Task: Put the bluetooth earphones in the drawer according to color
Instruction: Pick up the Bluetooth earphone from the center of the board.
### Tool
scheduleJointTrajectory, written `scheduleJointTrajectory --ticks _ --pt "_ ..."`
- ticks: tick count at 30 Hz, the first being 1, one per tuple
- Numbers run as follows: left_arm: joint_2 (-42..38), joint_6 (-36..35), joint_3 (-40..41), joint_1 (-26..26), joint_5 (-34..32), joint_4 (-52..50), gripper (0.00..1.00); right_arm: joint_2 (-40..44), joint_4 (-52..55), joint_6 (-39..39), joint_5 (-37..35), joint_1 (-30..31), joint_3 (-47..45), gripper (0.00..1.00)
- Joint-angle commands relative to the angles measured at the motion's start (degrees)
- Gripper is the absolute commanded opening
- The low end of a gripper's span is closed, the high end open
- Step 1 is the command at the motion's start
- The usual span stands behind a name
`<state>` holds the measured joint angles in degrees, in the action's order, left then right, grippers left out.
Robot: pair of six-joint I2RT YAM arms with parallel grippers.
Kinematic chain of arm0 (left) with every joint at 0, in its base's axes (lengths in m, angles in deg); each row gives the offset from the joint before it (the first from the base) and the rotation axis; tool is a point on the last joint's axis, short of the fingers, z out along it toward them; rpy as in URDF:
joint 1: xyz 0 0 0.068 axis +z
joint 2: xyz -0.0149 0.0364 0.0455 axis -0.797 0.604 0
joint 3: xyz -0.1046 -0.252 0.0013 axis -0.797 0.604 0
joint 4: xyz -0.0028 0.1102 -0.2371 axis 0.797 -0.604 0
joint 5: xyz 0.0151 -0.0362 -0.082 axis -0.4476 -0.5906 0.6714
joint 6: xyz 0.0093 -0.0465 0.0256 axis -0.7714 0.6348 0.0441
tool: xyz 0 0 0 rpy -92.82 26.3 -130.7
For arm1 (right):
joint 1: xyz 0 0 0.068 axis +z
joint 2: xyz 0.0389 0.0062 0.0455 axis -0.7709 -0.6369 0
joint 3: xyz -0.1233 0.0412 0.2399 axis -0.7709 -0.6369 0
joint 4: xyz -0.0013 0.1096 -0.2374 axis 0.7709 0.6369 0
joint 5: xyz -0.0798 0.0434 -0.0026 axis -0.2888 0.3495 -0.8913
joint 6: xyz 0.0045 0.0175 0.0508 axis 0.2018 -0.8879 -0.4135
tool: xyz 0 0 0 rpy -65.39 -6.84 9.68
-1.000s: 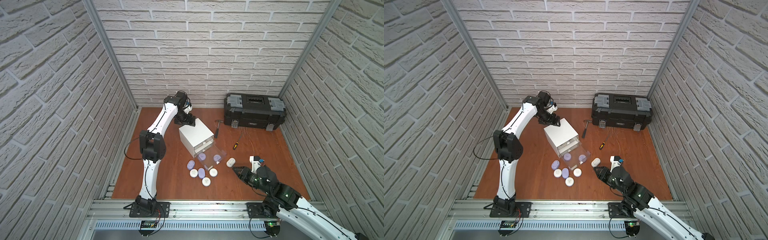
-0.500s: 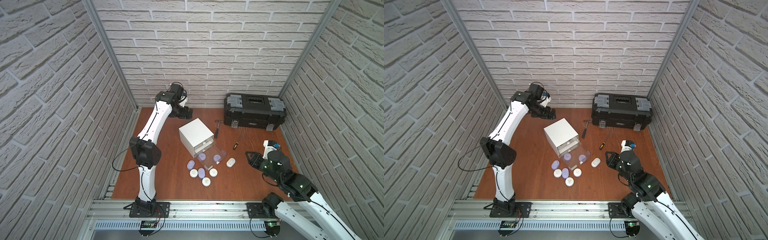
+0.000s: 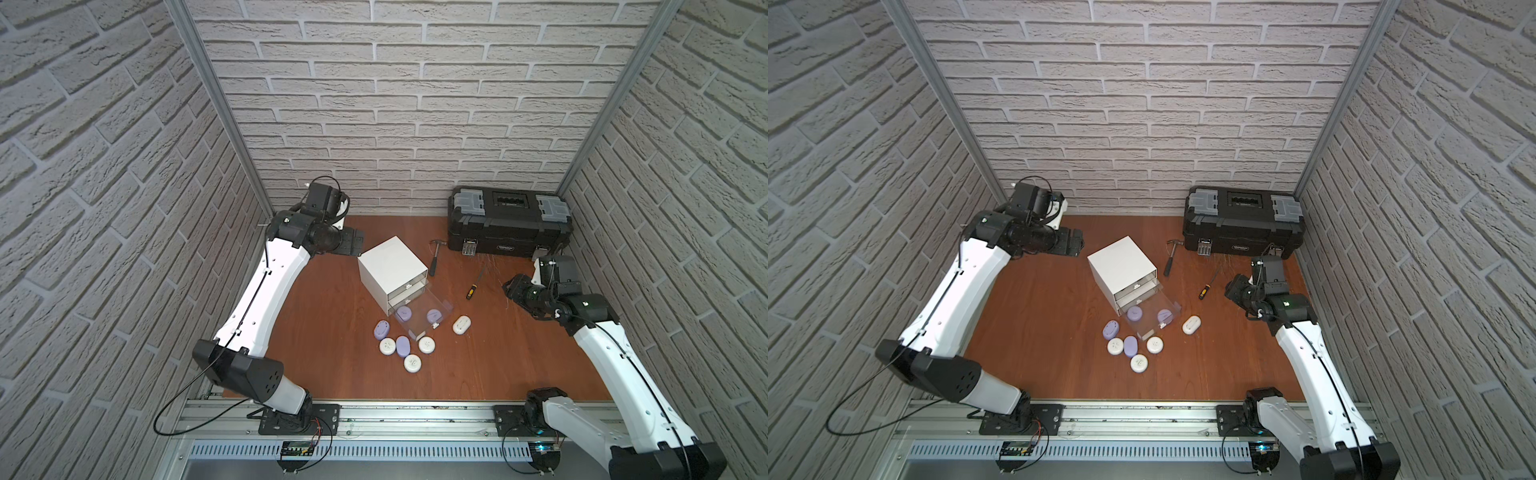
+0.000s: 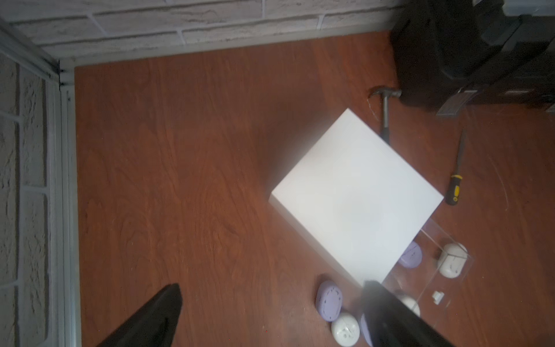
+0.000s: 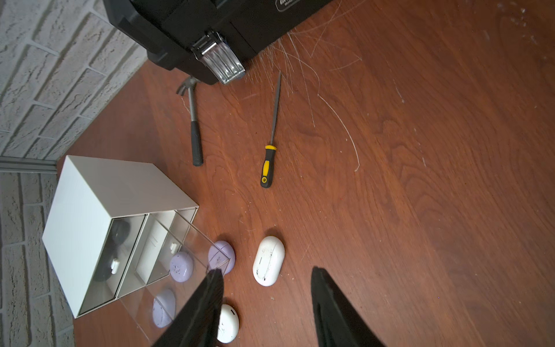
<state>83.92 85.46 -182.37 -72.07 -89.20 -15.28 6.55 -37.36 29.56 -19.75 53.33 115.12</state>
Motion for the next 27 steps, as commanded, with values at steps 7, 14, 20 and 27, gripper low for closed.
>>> scheduleJointTrajectory --ticks 7,14,20,27 --pt "-14.09 7.09 19.28 1.36 -1.54 4.13 0.98 -11.87 -2.14 -1.19 17.30 -0.36 -2.77 0.57" --pt "-18.32 9.59 24.40 1.31 -1.61 3.45 0.98 -16.55 -3.01 -0.43 19.84 -0.09 -3.69 0.59" --pt "-18.69 10.68 26.41 1.35 -1.12 4.22 0.98 -20.64 -3.92 -0.43 19.79 1.48 -4.67 0.61" --pt "-18.46 10.78 26.67 1.34 -1.02 4.07 0.98 -25.56 -5.20 -1.03 18.79 3.05 -5.31 0.64"
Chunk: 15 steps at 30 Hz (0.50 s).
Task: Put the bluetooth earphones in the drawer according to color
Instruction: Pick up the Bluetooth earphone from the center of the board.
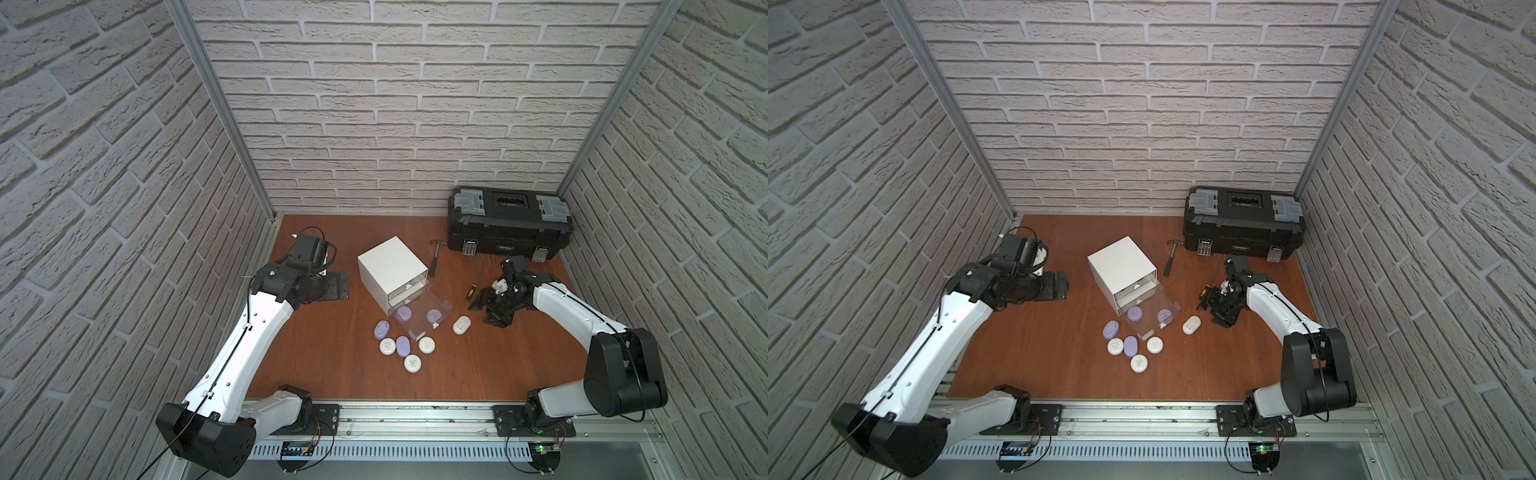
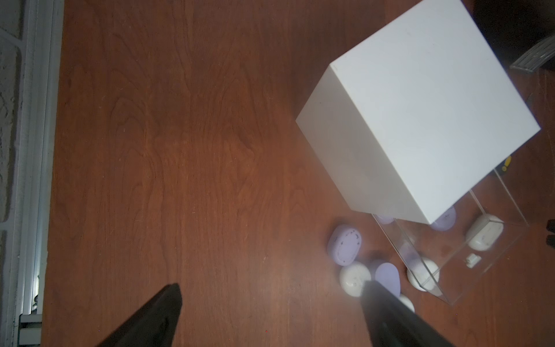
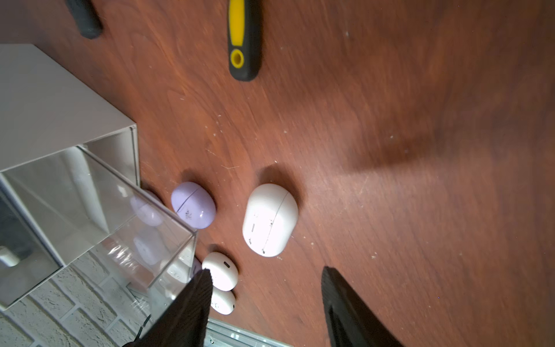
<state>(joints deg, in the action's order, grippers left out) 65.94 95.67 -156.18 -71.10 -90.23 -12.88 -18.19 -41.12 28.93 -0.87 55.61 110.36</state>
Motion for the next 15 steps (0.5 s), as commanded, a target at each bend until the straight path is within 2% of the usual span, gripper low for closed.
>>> scheduleJointTrajectory --ticks 1,15 --pt "-0.45 0.57 0.49 0.36 -0.12 1.66 0.98 -1.49 -1.57 -0.47 -0.16 0.98 -0.46 0.65" --pt "-0.80 0.54 0.59 0.37 -1.01 1.57 0.98 -10.14 -0.23 -0.94 -2.14 3.38 4.29 0.70"
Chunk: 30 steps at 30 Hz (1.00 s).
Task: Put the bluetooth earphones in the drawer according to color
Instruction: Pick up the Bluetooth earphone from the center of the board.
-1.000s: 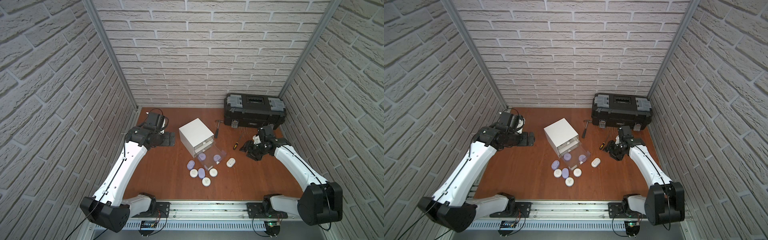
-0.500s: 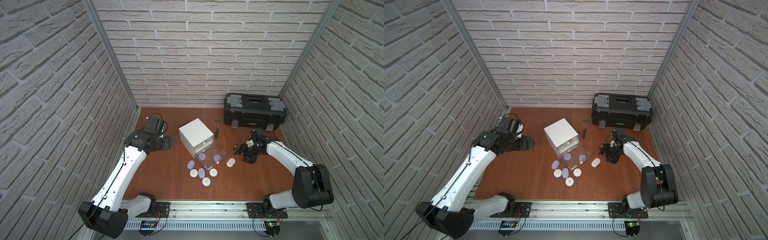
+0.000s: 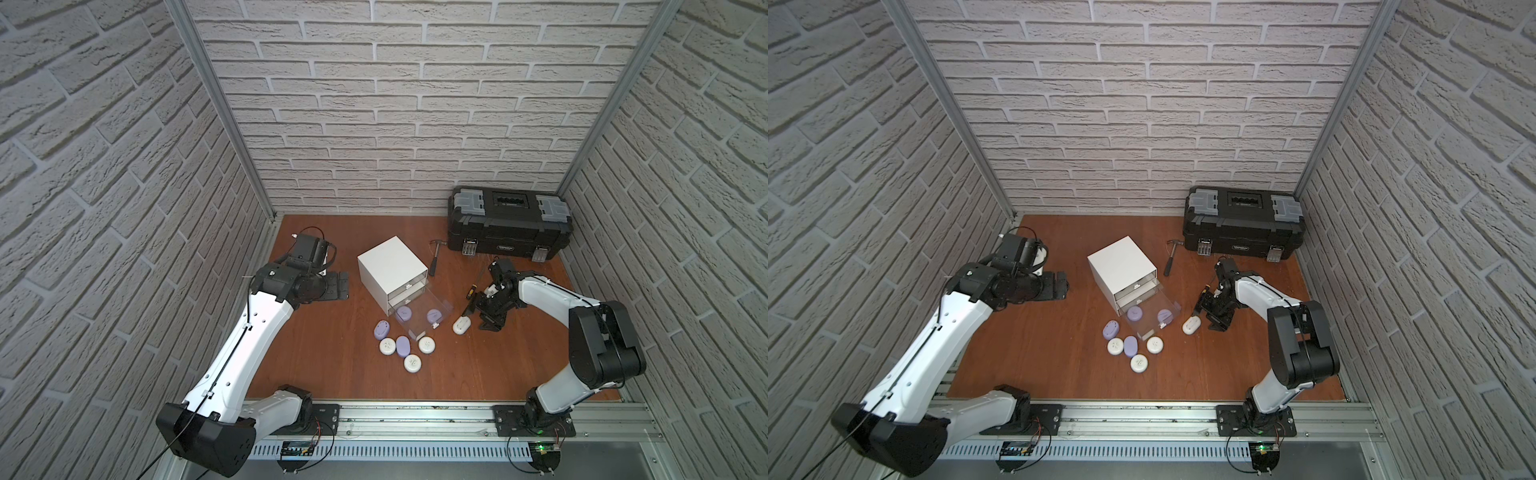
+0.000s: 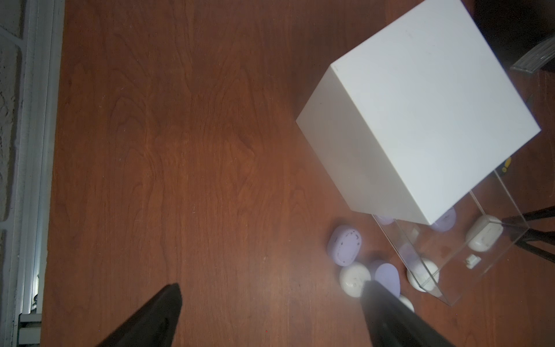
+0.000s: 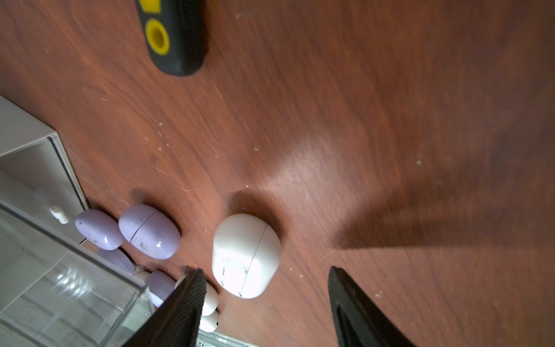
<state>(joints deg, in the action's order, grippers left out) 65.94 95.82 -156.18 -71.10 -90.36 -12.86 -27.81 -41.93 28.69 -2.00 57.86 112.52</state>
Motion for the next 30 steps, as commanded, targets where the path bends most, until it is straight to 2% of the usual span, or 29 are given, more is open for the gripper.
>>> scheduleJointTrajectory --ticks 1,17,30 --pt "-0.82 0.33 0.59 0.41 -1.02 1.47 0.98 -0.88 0.77 -0.69 -1.13 1.48 2.57 0.71" --pt "-0.39 -0.24 0.72 0.51 -1.22 1.47 0.98 -5.30 3.82 -0.26 -3.68 5.56 4.06 0.72" --pt "-0.66 -0.26 1.60 0.60 -0.81 1.64 0.98 -6.11 1.84 -1.05 -4.61 6.33 1.67 0.54"
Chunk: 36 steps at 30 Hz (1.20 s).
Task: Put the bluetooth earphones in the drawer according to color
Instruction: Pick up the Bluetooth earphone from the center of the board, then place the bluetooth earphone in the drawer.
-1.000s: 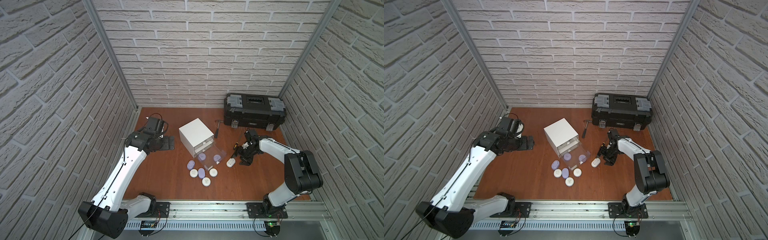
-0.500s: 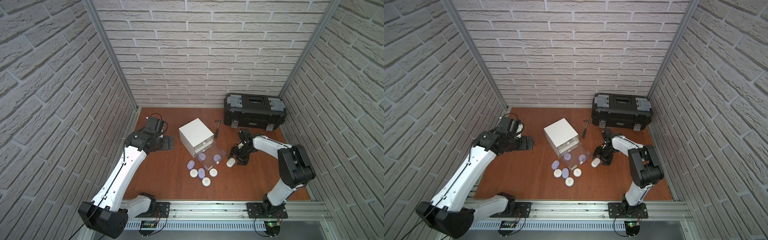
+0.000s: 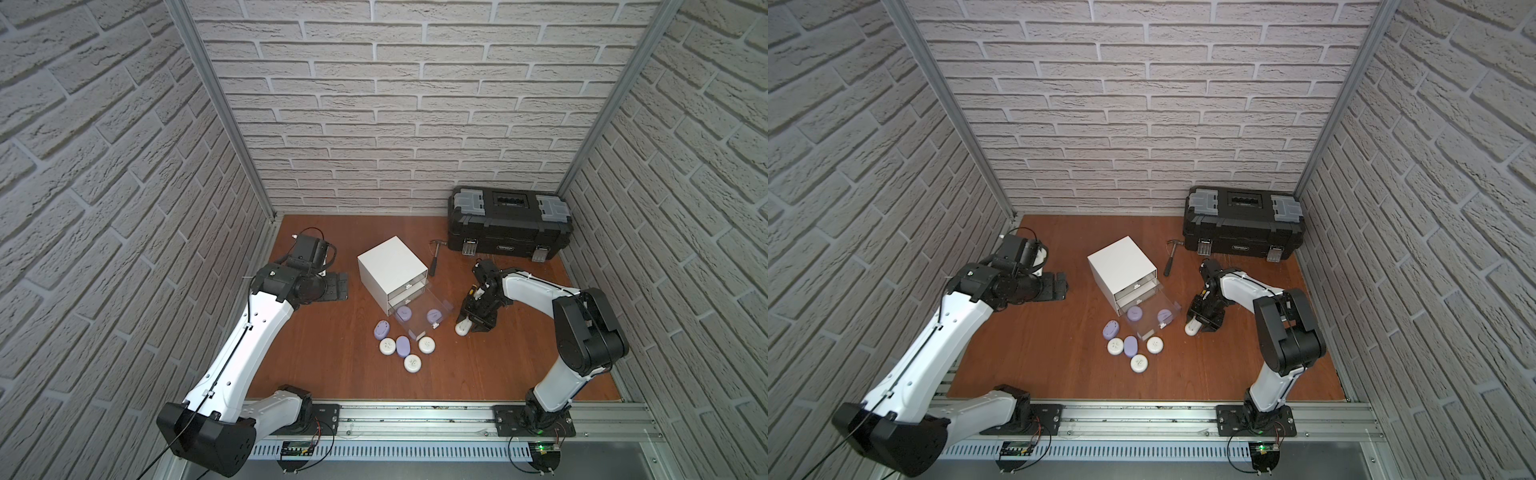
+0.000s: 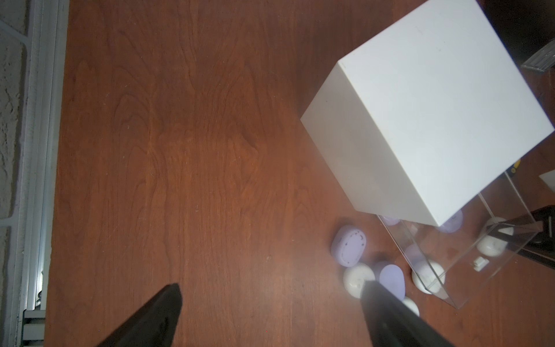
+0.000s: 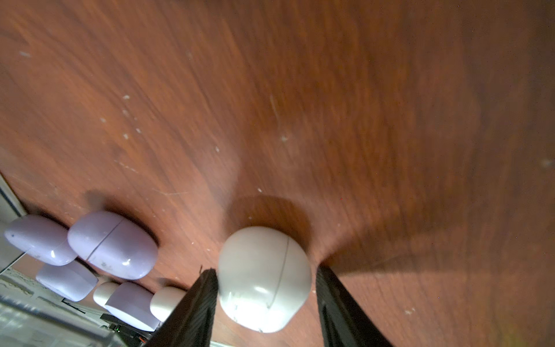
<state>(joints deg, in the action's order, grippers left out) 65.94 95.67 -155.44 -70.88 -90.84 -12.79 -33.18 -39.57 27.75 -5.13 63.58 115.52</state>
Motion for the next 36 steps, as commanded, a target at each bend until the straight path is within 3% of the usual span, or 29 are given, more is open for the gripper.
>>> scheduleJointTrajectory --ticks 1,10,22,27,36 --pt "-0.76 -0.05 0.93 0.38 -0.29 1.58 0.98 -0.64 -0.53 -0.11 -1.53 0.62 -1.31 0.52" --pt "-0.82 0.13 1.65 0.38 0.38 1.99 0.98 3.06 1.27 1.37 -4.18 0.66 -1.23 0.37" --pt "-1.75 0.64 2.74 0.38 0.34 1.93 0.98 19.72 12.26 5.84 -9.41 0.71 5.04 0.32" --pt "-2.79 1.75 3.94 -0.04 0.43 2.46 0.98 19.02 11.71 7.63 -3.81 3.01 9.86 0.32" --pt "-4.43 2.76 4.71 -1.03 -0.27 1.41 0.98 18.01 9.60 7.45 -4.05 10.76 17.74 0.32"
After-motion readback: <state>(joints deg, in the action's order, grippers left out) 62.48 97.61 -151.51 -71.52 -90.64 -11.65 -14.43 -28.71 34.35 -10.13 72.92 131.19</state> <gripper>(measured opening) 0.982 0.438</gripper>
